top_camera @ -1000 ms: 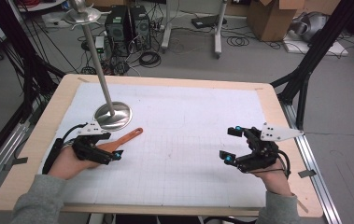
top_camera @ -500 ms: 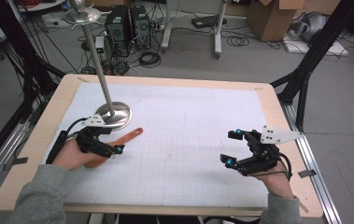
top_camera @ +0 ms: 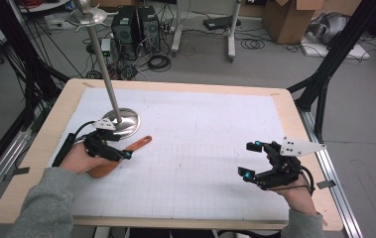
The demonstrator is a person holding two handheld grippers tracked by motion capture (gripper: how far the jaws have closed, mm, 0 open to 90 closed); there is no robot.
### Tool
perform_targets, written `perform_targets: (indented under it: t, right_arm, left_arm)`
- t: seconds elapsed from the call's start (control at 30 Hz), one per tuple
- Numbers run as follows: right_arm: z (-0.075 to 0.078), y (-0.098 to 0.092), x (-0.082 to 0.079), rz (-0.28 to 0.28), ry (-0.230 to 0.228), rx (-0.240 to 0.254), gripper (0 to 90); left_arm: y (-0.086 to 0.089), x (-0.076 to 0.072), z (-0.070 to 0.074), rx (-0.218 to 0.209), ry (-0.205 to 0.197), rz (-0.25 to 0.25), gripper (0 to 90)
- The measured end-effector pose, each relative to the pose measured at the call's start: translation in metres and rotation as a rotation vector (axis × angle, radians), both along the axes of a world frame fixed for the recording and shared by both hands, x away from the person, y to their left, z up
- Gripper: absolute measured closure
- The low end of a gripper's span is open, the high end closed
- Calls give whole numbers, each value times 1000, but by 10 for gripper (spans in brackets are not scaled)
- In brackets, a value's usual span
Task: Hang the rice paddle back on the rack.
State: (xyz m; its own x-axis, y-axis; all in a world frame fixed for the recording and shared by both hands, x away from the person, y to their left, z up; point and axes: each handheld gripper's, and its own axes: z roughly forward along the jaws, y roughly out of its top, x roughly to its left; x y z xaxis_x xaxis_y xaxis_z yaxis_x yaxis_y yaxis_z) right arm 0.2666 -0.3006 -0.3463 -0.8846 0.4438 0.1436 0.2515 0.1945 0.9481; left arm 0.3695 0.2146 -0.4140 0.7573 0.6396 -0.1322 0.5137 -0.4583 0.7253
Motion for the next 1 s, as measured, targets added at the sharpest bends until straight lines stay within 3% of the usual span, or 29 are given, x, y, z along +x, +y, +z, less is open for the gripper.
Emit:
perform_targets:
  t: [0.1,0.23,0.37,0.5,0.63,1.0]
  right_arm:
    - [0,-2,0,-2,-1,2,100]
    - [-1,-3,0,-6,-4,4,100]
    - [-1,-4,-1,-6,6,4,100]
    - [-1,-5,0,-2,-2,5,100]
    - [-1,-4,-1,-1,4,3,100]
    - [-3,-4,0,4,9,-2,100]
  left_arm:
    - [-5,3,-4,31,1,-13,142]
    - [-9,7,-9,31,6,-23,158]
    - [-8,8,-13,80,10,-24,187]
    - [-7,9,-11,60,1,-26,195]
    - [-8,10,-14,76,11,-33,205]
    - [-11,12,-19,115,-5,-29,361]
